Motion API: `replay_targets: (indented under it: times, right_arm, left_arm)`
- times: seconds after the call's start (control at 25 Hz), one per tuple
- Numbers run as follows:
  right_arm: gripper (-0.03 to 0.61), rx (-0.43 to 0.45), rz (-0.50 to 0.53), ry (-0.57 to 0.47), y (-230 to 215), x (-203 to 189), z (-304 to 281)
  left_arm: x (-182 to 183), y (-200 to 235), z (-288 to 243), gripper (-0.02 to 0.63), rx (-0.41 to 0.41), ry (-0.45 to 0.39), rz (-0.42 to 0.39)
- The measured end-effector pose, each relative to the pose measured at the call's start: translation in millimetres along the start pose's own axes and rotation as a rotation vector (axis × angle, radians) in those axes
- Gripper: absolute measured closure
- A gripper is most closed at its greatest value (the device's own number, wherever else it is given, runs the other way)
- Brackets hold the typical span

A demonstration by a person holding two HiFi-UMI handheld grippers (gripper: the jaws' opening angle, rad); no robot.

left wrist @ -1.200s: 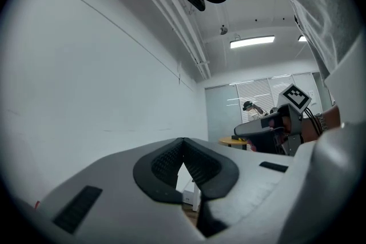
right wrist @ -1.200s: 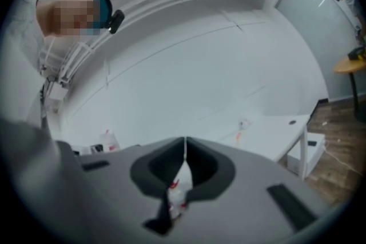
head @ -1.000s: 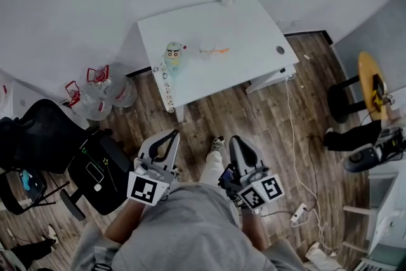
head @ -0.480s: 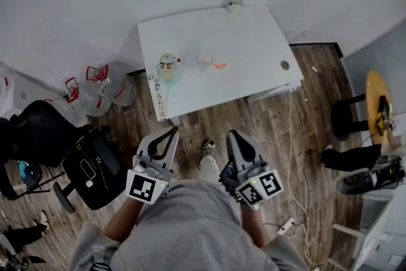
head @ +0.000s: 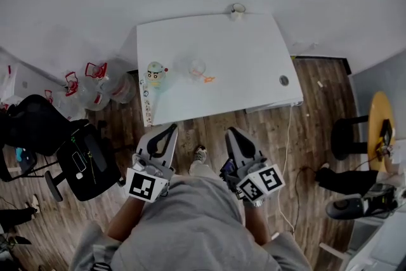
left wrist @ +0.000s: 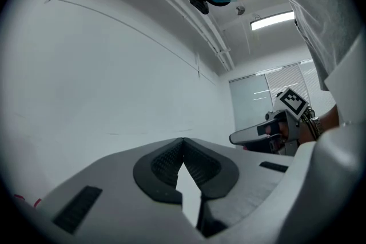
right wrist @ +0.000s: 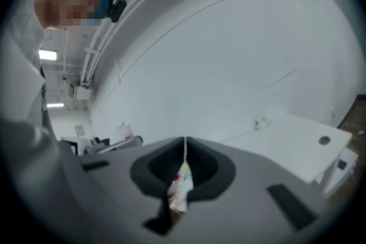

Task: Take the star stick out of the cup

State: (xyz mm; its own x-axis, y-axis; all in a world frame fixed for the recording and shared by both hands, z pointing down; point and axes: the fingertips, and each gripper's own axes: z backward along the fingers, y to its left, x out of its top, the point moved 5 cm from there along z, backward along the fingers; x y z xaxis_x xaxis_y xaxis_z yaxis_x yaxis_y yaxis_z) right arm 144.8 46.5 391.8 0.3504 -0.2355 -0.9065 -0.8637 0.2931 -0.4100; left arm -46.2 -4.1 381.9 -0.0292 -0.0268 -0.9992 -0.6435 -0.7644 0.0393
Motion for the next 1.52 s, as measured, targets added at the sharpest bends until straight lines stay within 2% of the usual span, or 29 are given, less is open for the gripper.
replay_targets:
  times: [0.32,0.64,0.84,1.16,1.4,1.52]
  right_arm:
    - [0.543,0.086,0.037,0.056,-44.7,12.9,-6.1]
    - [0.543,0.119,0.066,0.098,-60.9,10.7,-16.8]
    - [0.543,0.140,0.127,0.153,-68.4,10.1,-31.6]
    - [0.541,0.153,0.218,0.244,-78.4,5.2,-64.9]
    - [0.541,0.138,0.234,0.303,-88.7,-0.9,-90.6]
    - [0.541,0.139,0.262,0.353,-91.9,-6.7,-101.1]
  left_arm:
    - [-2.4,-23.4,-35.4,0.584,0.074,-0.019,-0.009]
    - [-5.0,-27.8,-44.2,0.584,0.120,-0.005,-0.023]
    - [-8.3,-22.0,-50.7,0.584,0.147,0.003,-0.015]
    - [-17.2,-2.7,-70.5,0.584,0.153,0.030,0.001]
    - [-24.1,15.5,-89.9,0.584,0.132,0.047,0.010]
    - [-28.8,21.7,-95.4,0.584,0.136,0.063,0.043]
